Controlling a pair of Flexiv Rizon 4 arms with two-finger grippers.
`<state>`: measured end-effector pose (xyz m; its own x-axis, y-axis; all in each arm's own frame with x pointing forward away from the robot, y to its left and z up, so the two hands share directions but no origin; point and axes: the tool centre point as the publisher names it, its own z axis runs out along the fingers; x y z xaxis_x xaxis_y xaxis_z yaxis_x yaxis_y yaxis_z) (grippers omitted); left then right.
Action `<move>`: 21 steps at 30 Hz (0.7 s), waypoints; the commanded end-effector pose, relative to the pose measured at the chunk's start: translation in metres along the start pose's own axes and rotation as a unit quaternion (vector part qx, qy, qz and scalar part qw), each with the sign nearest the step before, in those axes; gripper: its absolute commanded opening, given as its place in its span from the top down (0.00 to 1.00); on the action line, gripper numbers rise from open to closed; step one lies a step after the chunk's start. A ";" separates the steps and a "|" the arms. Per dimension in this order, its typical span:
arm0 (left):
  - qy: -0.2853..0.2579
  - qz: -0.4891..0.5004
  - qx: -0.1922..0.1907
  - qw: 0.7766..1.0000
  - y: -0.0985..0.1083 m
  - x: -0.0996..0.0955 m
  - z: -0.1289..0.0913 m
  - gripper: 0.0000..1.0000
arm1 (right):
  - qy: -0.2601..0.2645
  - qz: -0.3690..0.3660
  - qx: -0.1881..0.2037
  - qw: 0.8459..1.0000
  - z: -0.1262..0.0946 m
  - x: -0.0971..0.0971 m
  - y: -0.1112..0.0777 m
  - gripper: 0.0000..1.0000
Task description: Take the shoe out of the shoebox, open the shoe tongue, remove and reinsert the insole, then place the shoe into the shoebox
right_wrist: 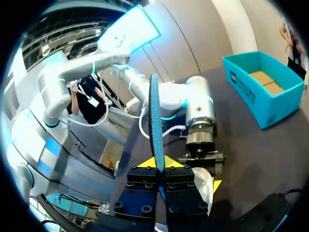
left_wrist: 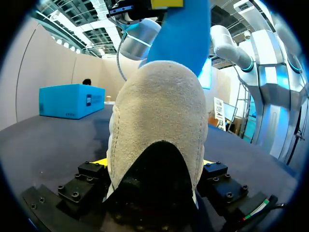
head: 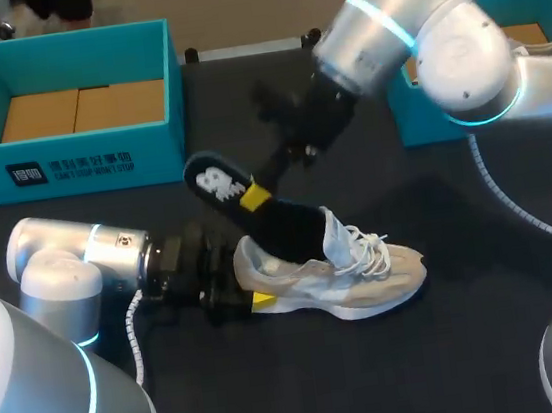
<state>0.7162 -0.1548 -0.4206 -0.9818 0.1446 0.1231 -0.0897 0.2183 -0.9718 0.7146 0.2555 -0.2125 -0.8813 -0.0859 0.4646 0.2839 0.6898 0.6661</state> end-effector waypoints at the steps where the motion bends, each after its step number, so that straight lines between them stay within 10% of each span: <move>1: -0.001 0.000 0.000 1.000 0.002 -0.002 0.001 1.00 | -0.007 0.000 -0.006 1.000 -0.013 0.009 -0.008 1.00; 11: -0.001 0.000 0.000 1.000 0.002 -0.002 0.001 1.00 | -0.005 0.002 -0.011 1.000 -0.016 0.009 -0.006 1.00; 21: -0.001 0.000 0.000 1.000 0.002 -0.002 0.001 1.00 | -0.025 0.066 -0.097 0.993 -0.079 0.043 0.030 1.00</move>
<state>0.7163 -0.1548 -0.4206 -0.9818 0.1446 0.1232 -0.0898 0.2183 -0.9717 0.7245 0.2348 -0.1446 -0.8603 0.0055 0.5097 0.4179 0.5800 0.6992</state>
